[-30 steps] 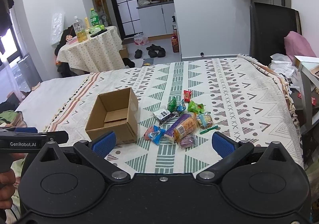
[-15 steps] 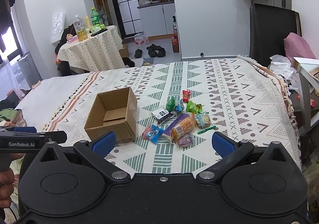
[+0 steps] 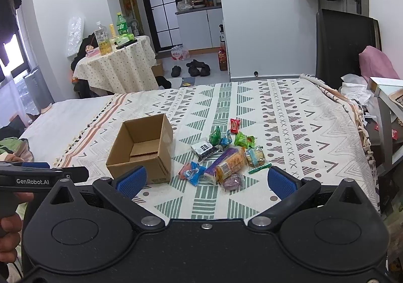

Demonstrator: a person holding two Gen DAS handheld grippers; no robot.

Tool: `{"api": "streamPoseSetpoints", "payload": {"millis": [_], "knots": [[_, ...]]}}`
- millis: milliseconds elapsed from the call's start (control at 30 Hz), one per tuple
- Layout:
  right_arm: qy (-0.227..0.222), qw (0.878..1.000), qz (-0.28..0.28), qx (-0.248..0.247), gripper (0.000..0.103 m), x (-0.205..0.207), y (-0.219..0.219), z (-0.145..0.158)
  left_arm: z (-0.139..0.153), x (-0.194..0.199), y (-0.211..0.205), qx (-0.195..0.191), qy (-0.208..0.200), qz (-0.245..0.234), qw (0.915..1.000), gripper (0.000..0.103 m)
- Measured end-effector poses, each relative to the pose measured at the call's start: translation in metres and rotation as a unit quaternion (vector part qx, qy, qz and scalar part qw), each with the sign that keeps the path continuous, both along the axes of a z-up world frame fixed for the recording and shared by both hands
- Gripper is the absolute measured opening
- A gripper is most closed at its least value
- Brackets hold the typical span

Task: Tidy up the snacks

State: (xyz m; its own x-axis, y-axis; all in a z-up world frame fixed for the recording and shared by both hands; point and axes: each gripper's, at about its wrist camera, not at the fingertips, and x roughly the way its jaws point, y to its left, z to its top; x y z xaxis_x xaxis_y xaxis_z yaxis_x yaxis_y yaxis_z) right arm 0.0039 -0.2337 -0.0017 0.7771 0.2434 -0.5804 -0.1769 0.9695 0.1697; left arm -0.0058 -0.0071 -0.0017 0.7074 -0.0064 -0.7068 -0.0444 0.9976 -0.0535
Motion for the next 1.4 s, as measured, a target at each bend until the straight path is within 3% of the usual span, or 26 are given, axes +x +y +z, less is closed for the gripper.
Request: {"api": "streamPoseSetpoints", "payload": {"millis": [933,1400], "knots": [[0.005,0.999,0.044,0.027,0.103,0.025,-0.001,-0.014,-0.011,0.024,-0.006,0.0,0.017,0.015,0.9997,0.103],[0.033,0.998,0.027,0.051,0.103,0.051,-0.013,-0.04,-0.028,0.053,-0.013,-0.006,0.026,0.022,0.9994,0.102]]}}
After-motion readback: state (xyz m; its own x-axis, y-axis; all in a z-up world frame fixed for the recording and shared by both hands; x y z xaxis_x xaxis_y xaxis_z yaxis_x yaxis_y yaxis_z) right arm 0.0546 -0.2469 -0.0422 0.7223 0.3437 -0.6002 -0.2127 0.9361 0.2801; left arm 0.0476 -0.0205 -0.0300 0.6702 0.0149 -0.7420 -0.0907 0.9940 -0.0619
